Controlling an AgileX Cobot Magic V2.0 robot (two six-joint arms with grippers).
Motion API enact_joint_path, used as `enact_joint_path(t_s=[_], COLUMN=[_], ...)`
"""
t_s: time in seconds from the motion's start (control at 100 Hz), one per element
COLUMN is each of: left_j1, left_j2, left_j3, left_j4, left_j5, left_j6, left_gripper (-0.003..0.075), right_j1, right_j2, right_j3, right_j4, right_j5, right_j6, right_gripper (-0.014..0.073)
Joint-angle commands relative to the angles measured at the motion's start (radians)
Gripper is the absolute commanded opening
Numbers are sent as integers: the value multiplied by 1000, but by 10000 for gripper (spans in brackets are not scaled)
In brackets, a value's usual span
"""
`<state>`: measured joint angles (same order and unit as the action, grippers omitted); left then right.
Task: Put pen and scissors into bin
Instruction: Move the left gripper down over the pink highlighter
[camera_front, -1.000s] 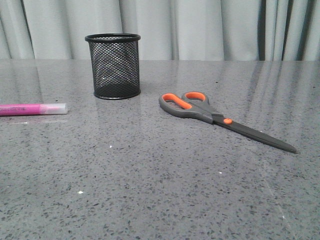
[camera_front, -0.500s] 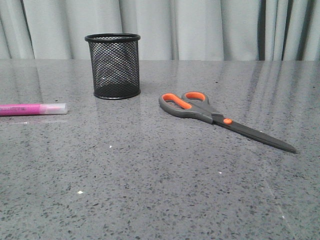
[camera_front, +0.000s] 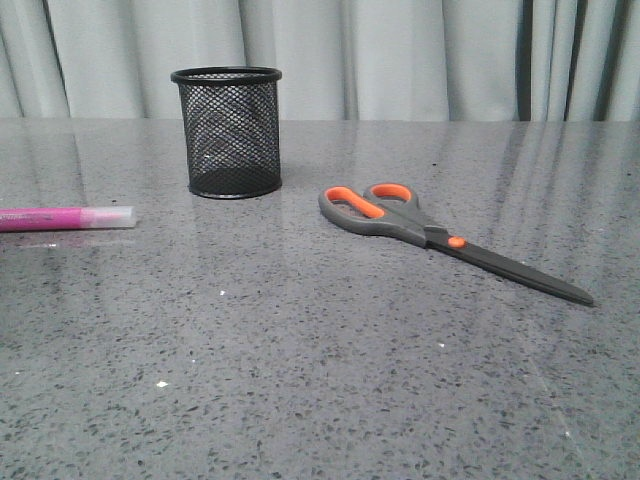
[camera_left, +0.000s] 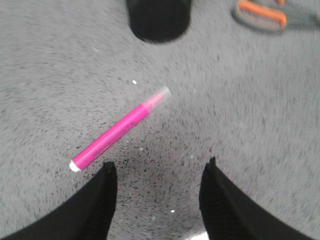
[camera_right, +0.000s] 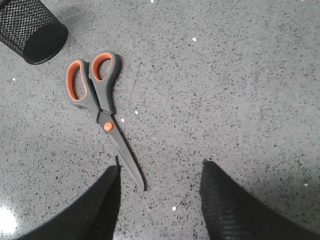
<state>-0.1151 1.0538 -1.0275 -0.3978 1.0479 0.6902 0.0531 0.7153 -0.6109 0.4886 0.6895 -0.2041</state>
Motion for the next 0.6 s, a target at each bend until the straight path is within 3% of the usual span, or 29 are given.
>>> enact_joint_path(t_s=[0.0, 0.29, 0.59], left_j1=[2, -13, -13], left_j2=[84, 330, 487], left_j3=[-85, -190, -219], left_j4=[-31, -38, -67], left_j5=[29, 36, 48], left_j6=[165, 550, 702], left_gripper=[350, 351, 350], right_j1=[-4, -4, -4], right_j2=[4, 4, 4], right_j3=[-36, -36, -36], right_j4=[14, 14, 14], right_j5=[-41, -37, -27], right_j6=[-25, -50, -53], right_gripper=[328, 328, 328])
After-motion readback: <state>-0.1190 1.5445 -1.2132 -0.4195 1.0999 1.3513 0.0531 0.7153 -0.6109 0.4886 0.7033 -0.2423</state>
